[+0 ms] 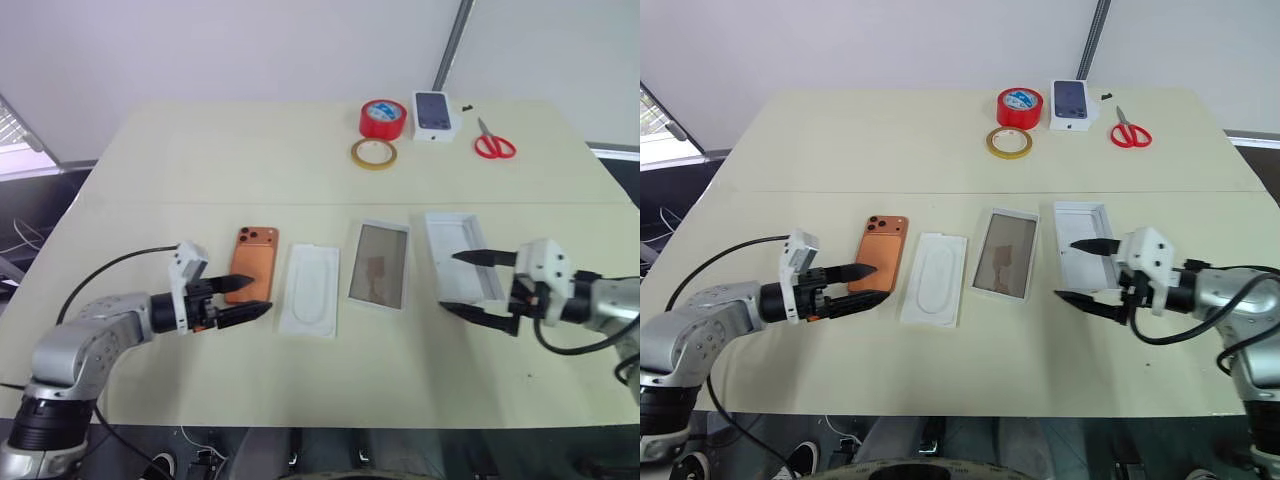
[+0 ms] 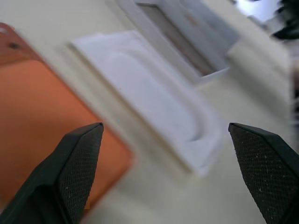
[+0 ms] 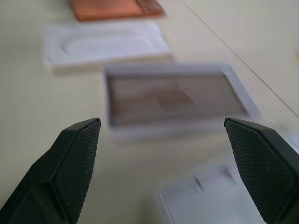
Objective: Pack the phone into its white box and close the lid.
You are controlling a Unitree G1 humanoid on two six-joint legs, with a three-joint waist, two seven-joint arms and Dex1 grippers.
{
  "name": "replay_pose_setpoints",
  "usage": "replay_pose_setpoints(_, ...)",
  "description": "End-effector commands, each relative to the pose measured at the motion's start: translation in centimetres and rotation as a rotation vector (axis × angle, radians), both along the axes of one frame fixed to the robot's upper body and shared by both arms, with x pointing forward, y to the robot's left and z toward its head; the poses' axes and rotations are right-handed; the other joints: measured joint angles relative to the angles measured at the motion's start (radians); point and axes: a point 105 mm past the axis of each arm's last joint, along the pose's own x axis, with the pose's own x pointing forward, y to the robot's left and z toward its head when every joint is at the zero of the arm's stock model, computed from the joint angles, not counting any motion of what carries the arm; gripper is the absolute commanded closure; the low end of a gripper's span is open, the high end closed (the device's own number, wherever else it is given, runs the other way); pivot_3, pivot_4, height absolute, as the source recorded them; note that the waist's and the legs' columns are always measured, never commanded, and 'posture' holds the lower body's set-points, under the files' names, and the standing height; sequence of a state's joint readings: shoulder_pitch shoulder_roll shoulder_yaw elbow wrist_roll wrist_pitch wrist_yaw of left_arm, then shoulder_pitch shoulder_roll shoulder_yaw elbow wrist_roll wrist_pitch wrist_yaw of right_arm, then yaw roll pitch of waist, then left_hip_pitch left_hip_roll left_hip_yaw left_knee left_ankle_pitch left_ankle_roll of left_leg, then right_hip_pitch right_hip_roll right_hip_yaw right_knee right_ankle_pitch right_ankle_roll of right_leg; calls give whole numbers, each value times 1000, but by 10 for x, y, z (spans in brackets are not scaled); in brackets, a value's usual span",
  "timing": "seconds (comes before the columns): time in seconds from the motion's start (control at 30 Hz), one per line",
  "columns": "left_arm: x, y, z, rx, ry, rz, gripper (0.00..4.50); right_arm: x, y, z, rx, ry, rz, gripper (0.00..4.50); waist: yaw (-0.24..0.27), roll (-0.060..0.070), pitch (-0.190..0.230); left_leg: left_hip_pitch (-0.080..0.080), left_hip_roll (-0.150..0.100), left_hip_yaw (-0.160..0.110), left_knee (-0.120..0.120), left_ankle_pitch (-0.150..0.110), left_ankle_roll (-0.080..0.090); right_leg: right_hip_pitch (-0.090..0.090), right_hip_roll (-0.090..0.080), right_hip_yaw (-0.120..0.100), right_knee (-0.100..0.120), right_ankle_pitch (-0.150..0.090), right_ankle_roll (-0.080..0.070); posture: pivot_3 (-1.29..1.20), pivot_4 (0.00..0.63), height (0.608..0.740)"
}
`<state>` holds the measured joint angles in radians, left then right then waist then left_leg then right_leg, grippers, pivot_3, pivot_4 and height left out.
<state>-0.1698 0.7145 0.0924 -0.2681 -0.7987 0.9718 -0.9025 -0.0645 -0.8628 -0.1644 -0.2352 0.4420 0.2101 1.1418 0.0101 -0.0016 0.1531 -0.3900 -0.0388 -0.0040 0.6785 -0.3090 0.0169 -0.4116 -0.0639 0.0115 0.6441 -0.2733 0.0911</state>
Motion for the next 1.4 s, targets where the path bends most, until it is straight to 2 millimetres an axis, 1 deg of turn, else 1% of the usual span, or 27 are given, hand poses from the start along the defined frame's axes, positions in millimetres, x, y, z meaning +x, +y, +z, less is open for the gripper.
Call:
replay_pose_setpoints(0.03, -5, -6, -2, -26, 135, -5, 0, 4, 13, 5, 1, -46, 25, 66, 0, 0, 0, 0, 0, 0, 0, 0, 0, 0, 0, 0, 0, 0, 0, 0, 150, 740)
replay_pose_setpoints(0.13, -1, -9, -1, -78, 208, 21, 0, 6, 17, 3, -2, -48, 36, 66, 3, 0, 1, 0, 0, 0, 0, 0, 0, 0, 0, 0, 0, 0, 0, 0, 150, 740)
replay_pose_setpoints(0.2, -1, -9, -8, -51, 239, 30, 0, 8, 19, 3, -1, -56, 36, 66, 2, -1, 1, 0, 0, 0, 1, 0, 0, 0, 0, 0, 0, 0, 0, 0, 150, 740)
replay_pose_setpoints(0.3, -2, -11, -9, -92, 333, 33, 0, 10, 18, 4, 2, -66, 27, 66, 1, -1, 1, 0, 0, 0, 1, 0, 0, 0, 0, 0, 0, 0, 0, 0, 150, 740)
replay_pose_setpoints(0.43, 2, -20, -14, -179, 388, 59, 0, 11, 19, 3, 2, -70, 25, 66, 1, -1, 1, 0, 0, 0, 1, 0, 0, 0, 0, 0, 1, 0, 0, 0, 150, 740)
replay_pose_setpoints(0.53, 5, -24, -19, -191, 409, 78, 0, 12, 19, 4, 3, -78, 19, 66, 2, 0, 1, 0, 0, 0, 1, 0, 0, 0, 0, 0, 1, 0, 0, 0, 150, 740)
replay_pose_setpoints(0.63, 6, -30, -15, -260, 444, 72, 0, 12, 19, 4, 1, -84, 14, 66, 3, 0, 1, 0, -1, 0, 1, 0, 0, 0, 0, 0, 1, 0, 0, 0, 150, 740)
replay_pose_setpoints(0.7, 5, -35, -22, -206, 435, 71, 0, 13, 19, 4, 1, -88, 10, 66, 3, 0, 1, 0, -1, 0, 1, 0, -1, 0, 0, 0, 1, 0, 0, 0, 150, 740)
replay_pose_setpoints(0.83, 6, -40, -28, -183, 440, 70, 0, 14, 20, 5, 3, -96, 5, 66, 3, 0, 0, 0, -1, 0, 1, 0, -1, 0, 0, 0, 1, 0, 0, 0, 150, 740)
replay_pose_setpoints(0.93, 5, -40, -40, -114, 444, 86, 783, 15, 19, 5, 4, -100, 1, 0, 3, 0, 0, 0, -1, 0, 1, 0, -1, 0, 0, 0, 1, 0, 0, 0, 150, 740)
replay_pose_setpoints(1.0, 3, -40, -41, -122, 452, 77, 1797, 16, 19, 5, 3, -102, -3, 0, 2, 0, 0, 0, -1, 0, 1, 0, -1, 0, 0, 0, 1, 0, 0, 0, 150, 740)
replay_pose_setpoints(1.17, 7, -39, -41, -127, 454, 104, 4246, 16, 20, 5, 5, -106, -3, 0, 2, 1, 0, 0, -1, 0, 1, 0, -1, 0, 0, 0, 1, 0, 0, 0, 150, 740)
replay_pose_setpoints(1.2, 7, -39, -41, -135, 457, 103, 4384, 17, 20, 5, 3, -109, -1, 0, 2, 3, -1, 0, -1, 0, 1, 0, -1, 0, 0, 0, 1, 0, 0, 0, 150, 740)
replay_pose_setpoints(1.3, 9, -38, -38, -160, 467, 114, 4384, 17, 24, 5, 7, -115, 9, 0, 2, 3, -1, 0, -1, -1, 1, 0, -1, 1, 0, 0, 1, 0, 0, 0, 150, 740)
replay_pose_setpoints(1.4, 15, -36, -31, -210, 479, 135, 4384, 17, 30, 4, 7, -110, 32, 0, 2, 3, -1, 0, -1, 0, 1, 0, -1, 1, 0, 0, 1, 0, 0, 0, 150, 740)
